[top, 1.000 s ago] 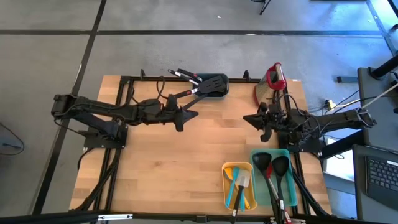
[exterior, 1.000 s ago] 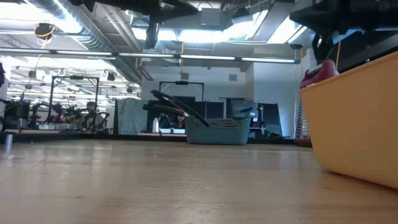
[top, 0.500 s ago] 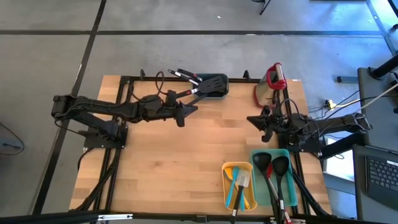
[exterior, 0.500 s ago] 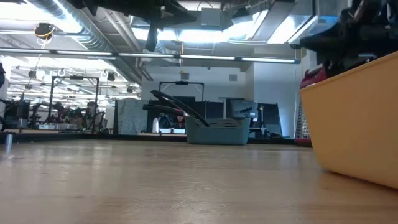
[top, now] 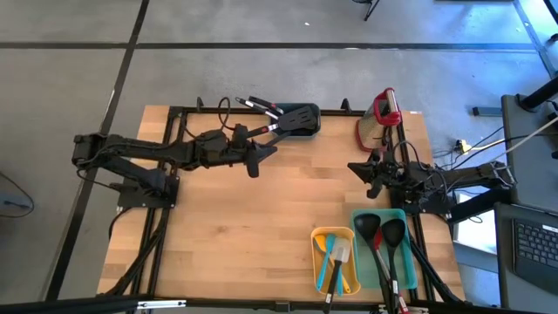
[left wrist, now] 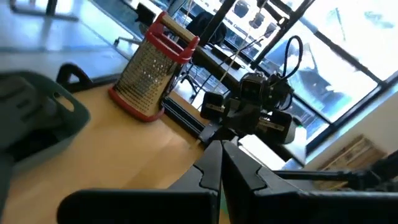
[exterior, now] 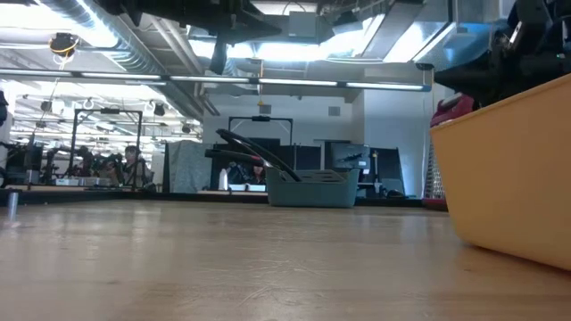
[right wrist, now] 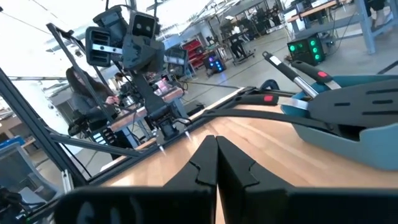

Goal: Pick & Place Kitchen Items
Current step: Return to Home Position

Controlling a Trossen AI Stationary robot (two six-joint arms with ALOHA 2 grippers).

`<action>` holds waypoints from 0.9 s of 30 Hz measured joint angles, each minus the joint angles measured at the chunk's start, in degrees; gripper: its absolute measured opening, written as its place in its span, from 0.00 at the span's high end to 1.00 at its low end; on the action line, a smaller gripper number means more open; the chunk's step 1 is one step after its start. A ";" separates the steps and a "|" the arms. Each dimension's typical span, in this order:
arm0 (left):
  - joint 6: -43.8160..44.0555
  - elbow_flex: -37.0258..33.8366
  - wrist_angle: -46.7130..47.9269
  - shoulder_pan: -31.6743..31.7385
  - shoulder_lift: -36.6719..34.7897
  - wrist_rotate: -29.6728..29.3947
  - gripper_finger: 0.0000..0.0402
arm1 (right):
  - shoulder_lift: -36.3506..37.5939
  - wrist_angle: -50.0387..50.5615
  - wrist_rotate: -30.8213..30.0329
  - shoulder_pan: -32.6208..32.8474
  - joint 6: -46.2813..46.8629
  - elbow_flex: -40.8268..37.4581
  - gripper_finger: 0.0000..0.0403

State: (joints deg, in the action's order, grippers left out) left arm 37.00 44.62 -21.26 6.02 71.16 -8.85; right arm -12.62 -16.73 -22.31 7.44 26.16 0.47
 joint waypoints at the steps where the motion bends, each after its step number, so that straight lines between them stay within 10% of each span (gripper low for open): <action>1: -1.54 0.00 -0.14 0.23 -0.02 0.34 1.00 | -0.02 0.35 0.00 0.00 0.24 0.00 0.99; 11: -17.61 -0.33 -1.48 7.80 -9.03 12.85 0.99 | -0.04 7.39 0.00 0.04 6.87 0.04 0.99; 27: -19.78 -28.22 -1.23 5.29 -41.97 6.91 1.00 | -0.15 10.97 -0.01 0.04 6.84 0.07 0.99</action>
State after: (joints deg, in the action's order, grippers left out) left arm 17.22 16.40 -22.49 11.31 29.18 -1.94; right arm -12.78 -5.76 -22.32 7.49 33.01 0.54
